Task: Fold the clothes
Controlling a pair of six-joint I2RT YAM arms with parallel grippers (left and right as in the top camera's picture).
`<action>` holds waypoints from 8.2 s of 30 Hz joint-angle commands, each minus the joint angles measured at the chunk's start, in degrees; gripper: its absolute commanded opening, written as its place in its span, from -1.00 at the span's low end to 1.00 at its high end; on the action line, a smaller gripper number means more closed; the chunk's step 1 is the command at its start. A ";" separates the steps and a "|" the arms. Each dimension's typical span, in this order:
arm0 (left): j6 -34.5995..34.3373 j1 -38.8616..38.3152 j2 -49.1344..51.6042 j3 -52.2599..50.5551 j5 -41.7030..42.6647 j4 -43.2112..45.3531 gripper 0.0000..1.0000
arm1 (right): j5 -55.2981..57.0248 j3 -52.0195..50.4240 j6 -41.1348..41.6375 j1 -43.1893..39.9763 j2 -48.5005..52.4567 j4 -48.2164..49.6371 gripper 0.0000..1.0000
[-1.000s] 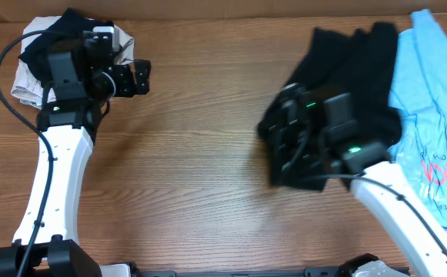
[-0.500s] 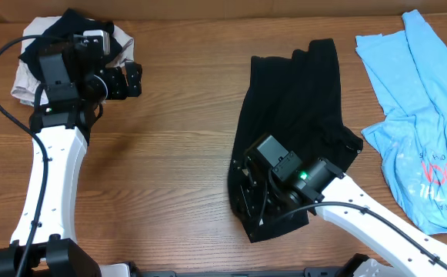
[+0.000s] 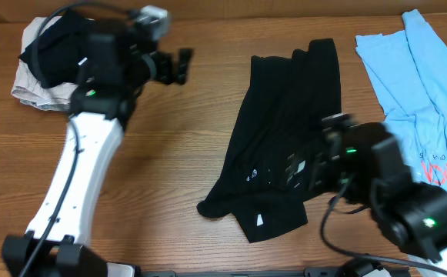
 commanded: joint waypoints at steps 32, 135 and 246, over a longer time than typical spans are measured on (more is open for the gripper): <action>6.29 -20.33 52.48 29.33 -13.29 7.72 0.97 | 18.49 0.74 -0.13 -11.21 5.66 1.42 1.00; -20.92 2.97 27.61 31.41 -17.86 -44.50 -0.92 | -8.28 13.81 -14.40 -41.31 54.12 27.12 -0.57; -12.70 7.54 8.98 46.62 -27.12 -52.57 -0.92 | -5.49 34.97 -25.57 -29.40 17.33 -7.41 -0.93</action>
